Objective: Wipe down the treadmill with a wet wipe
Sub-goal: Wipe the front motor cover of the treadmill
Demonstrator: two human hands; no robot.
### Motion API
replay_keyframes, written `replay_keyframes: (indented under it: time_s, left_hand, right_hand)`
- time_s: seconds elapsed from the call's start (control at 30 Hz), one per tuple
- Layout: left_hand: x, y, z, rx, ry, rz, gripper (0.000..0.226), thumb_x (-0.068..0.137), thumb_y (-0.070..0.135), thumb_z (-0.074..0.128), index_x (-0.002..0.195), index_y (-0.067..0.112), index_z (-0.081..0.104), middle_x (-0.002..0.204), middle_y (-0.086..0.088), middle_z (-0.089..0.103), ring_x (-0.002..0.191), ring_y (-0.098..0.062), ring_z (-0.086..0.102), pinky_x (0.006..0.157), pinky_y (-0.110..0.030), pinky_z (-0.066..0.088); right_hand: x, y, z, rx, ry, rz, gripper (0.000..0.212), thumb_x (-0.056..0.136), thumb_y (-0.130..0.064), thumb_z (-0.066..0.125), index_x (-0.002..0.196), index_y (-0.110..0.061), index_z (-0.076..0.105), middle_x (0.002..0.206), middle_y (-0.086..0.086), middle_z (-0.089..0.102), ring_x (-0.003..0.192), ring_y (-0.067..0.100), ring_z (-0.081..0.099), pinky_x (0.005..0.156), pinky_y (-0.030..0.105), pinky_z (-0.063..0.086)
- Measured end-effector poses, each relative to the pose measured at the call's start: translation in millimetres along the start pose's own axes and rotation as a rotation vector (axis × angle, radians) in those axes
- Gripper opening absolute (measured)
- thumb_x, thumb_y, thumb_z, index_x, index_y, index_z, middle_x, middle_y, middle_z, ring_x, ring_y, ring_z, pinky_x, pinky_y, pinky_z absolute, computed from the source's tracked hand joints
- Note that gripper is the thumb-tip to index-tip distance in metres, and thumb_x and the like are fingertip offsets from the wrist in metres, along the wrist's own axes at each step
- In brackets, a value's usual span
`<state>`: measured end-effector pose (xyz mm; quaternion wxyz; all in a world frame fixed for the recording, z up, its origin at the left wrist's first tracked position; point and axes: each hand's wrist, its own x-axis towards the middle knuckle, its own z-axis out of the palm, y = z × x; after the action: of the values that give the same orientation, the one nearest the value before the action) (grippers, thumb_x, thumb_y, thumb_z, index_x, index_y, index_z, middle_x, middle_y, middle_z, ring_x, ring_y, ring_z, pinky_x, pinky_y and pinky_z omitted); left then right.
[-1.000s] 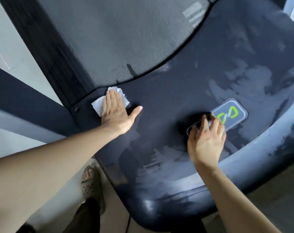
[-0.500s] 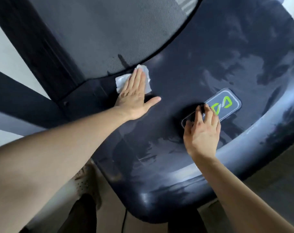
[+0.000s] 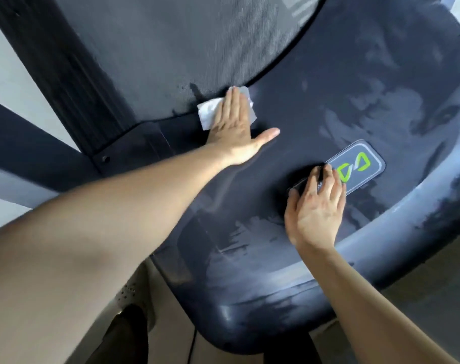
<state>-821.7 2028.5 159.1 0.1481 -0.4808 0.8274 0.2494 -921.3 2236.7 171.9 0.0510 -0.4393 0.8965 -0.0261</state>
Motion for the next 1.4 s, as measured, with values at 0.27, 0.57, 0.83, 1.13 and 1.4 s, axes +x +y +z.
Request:
replay_keyframes:
  time_s: [0.27,0.57,0.83,1.13,1.4]
  left_hand:
    - [-104,-25,39,0.255,-0.009,0.336,0.104,0.097,0.078,0.01,0.16,-0.003,-0.009,0.169,-0.018,-0.019,0.157,-0.025,-0.019,0.129,-0.045,0.005]
    - [-102,-88,15,0.106,0.006,-0.15,0.111,0.088,0.085,0.007,0.161,0.003,-0.01,0.171,-0.011,-0.016,0.158,-0.019,-0.016,0.129,-0.04,-0.003]
    - [-152,-53,39,0.227,-0.065,0.225,0.12,0.089,0.087,0.023,0.16,-0.004,-0.01,0.168,-0.02,-0.019,0.157,-0.028,-0.018,0.129,-0.046,0.004]
    - [-112,-124,-7,0.24,-0.115,-0.062,0.116,0.086,0.089,0.012,0.162,0.004,-0.006,0.171,-0.013,-0.011,0.159,-0.023,-0.01,0.129,-0.04,-0.001]
    - [-238,-38,71,0.293,-0.13,0.529,0.119,0.09,0.085,0.036,0.161,-0.002,-0.002,0.169,-0.021,-0.013,0.158,-0.031,-0.012,0.128,-0.048,0.012]
  right_hand:
    - [1,5,-2,0.0,-0.009,-0.009,0.061,0.097,-0.029,0.051,0.148,0.003,0.043,0.155,0.024,0.039,0.147,0.04,0.032,0.122,0.053,0.025]
    - [-1,-12,-2,-0.044,-0.058,0.054,0.068,0.095,-0.034,0.046,0.149,0.006,0.039,0.158,0.026,0.034,0.15,0.041,0.026,0.125,0.051,0.018]
    - [-4,-10,-4,0.013,-0.099,0.071,0.075,0.095,-0.042,0.035,0.153,0.006,0.034,0.163,0.025,0.026,0.154,0.039,0.019,0.126,0.05,0.014]
    - [-17,-18,-4,0.019,-0.155,0.039,0.078,0.096,-0.046,0.034,0.154,0.006,0.032,0.164,0.026,0.022,0.154,0.04,0.018,0.126,0.051,0.016]
    - [-15,-8,-6,0.081,-0.173,0.014,0.068,0.101,-0.038,0.045,0.155,0.001,0.032,0.167,0.02,0.021,0.155,0.035,0.016,0.126,0.047,0.015]
